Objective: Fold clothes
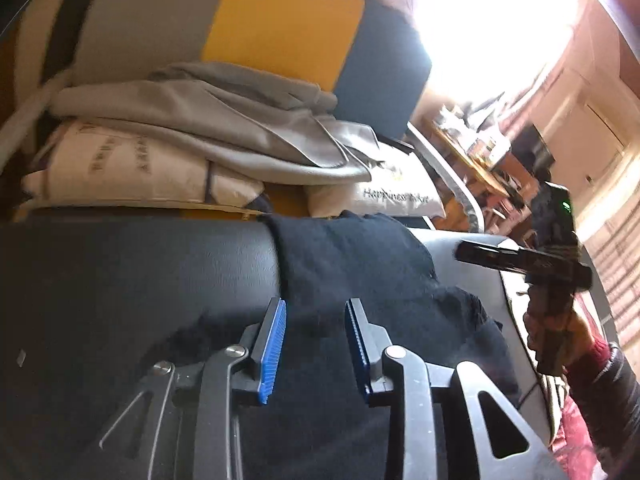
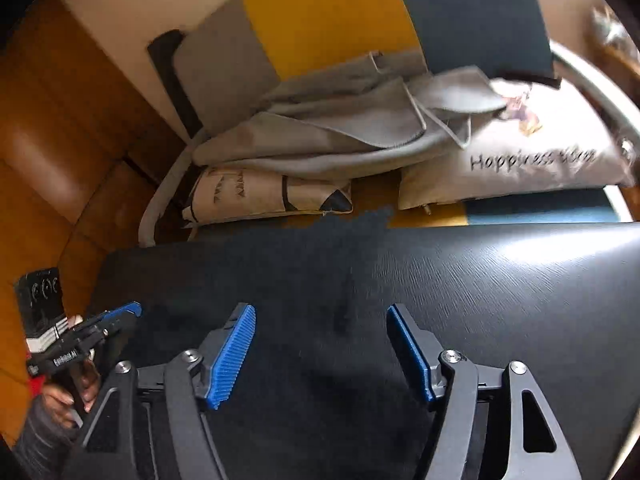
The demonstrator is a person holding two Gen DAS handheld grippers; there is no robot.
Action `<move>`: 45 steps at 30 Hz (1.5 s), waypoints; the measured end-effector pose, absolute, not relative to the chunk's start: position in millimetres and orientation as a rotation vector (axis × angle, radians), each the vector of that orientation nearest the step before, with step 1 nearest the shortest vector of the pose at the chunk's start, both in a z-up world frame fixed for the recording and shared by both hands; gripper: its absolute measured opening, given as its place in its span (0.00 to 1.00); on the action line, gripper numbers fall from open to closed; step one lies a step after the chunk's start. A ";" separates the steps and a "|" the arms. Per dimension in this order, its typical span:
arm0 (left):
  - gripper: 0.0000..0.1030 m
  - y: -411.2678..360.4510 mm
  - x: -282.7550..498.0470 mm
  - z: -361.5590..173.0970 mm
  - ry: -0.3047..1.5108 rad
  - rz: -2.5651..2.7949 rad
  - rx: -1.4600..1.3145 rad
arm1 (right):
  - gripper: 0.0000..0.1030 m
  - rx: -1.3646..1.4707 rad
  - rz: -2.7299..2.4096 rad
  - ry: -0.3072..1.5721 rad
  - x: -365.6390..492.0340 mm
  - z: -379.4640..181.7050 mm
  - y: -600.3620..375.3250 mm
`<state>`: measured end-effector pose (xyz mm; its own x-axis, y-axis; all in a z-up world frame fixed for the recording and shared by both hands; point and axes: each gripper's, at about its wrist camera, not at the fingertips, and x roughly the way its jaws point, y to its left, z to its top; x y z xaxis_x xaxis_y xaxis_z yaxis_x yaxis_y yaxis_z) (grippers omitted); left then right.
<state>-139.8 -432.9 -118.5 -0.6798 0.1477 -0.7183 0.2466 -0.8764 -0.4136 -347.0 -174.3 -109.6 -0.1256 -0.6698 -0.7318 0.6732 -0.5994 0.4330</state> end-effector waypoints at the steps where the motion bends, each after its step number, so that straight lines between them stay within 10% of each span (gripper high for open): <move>1: 0.29 -435.6 -152.6 -122.0 0.753 -2.718 1.259 | 0.64 1.209 -1.848 -0.006 -351.0 -112.1 -176.9; 6: 0.29 -439.3 -199.2 -134.6 0.682 -2.714 1.344 | 0.34 1.228 -1.804 -0.055 -371.0 -124.4 -190.1; 25: 0.18 -451.7 -266.7 -165.4 0.812 -2.634 1.463 | 0.44 1.291 -1.681 -0.099 -418.9 -160.5 -225.4; 29: 0.02 -446.1 -269.3 -164.0 0.762 -2.621 1.440 | 0.07 1.267 -1.699 -0.092 -411.8 -153.8 -226.8; 45: 0.00 -405.9 -145.6 -83.9 0.821 -2.881 1.039 | 0.07 1.120 -1.685 -0.152 -331.6 -88.9 -184.3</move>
